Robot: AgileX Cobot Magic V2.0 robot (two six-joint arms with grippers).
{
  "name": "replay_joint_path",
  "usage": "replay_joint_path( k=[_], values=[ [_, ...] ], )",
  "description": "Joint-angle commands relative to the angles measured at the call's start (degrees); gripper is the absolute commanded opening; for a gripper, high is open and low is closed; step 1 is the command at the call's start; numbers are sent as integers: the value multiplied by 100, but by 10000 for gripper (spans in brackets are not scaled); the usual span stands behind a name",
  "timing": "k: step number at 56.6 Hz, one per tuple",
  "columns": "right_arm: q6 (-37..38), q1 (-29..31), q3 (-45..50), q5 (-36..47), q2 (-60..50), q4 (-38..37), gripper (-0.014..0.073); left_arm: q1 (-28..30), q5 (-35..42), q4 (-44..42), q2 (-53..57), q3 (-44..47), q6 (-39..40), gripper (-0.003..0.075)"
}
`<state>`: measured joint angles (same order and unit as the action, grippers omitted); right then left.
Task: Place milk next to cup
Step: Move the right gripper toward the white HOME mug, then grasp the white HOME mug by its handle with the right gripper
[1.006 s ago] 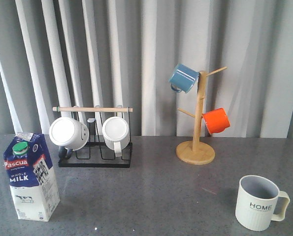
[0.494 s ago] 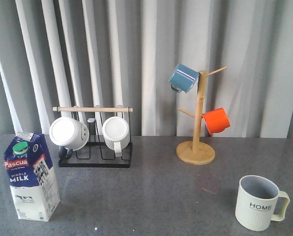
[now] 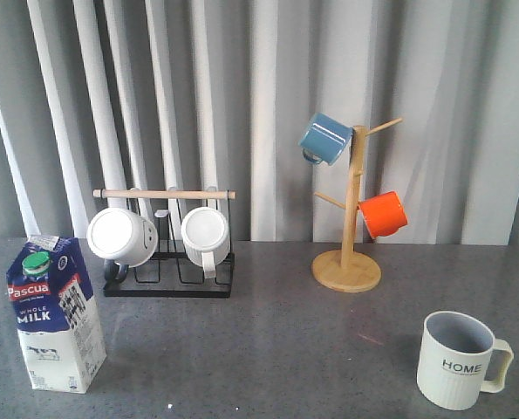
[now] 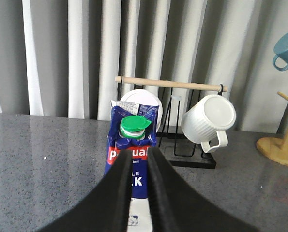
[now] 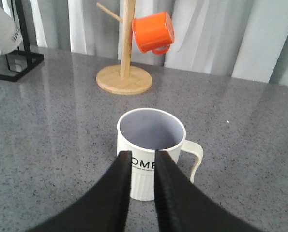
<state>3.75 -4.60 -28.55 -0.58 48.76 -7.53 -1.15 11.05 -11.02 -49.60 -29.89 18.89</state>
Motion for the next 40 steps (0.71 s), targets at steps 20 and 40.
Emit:
replay_joint_path(
  k=[20, 40],
  values=[
    [-45, 31, -877, 375, 344, -2, 550, -28, 444, -14, -109, -585, 19, 627],
    [-42, 31, -877, 271, 444, 255, 547, -28, 444, -14, -109, -585, 19, 572]
  ],
)
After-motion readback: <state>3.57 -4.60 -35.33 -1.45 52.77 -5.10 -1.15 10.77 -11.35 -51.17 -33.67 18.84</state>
